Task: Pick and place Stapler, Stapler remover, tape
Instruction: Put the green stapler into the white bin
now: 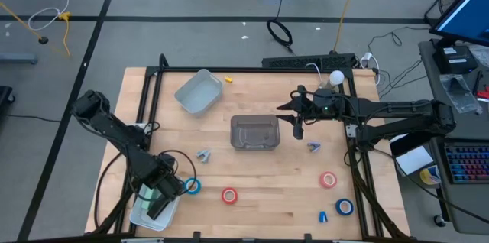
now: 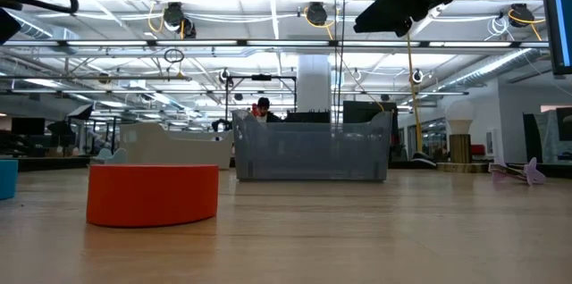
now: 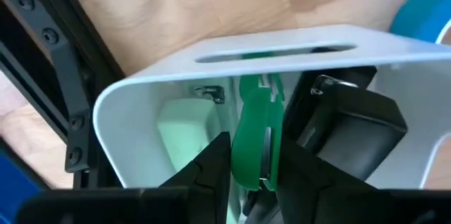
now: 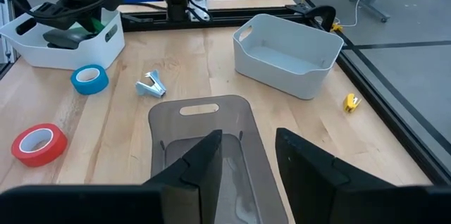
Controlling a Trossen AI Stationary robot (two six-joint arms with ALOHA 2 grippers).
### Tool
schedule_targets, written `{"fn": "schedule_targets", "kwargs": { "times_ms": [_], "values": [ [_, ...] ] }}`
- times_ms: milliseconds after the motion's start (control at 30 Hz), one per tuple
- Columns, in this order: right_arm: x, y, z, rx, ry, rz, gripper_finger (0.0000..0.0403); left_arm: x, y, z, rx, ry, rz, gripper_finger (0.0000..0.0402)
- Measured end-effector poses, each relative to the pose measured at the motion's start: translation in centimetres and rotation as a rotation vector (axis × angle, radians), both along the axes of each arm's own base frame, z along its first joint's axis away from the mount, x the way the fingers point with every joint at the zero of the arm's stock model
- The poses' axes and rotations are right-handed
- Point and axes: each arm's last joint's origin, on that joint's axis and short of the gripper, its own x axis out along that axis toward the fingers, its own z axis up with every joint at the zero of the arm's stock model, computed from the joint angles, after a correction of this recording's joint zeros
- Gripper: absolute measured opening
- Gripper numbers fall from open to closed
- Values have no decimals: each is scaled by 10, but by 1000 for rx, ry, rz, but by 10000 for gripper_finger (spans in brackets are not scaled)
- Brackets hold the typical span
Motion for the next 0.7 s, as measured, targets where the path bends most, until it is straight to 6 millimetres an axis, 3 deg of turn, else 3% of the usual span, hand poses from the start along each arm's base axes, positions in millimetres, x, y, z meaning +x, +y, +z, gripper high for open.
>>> {"fn": "schedule_targets", "kwargs": {
  "times_ms": [700],
  "values": [
    [0, 0, 0, 0, 1, 0, 128, 1, 0, 0, 1, -16, -17, 93]
  ]
}}
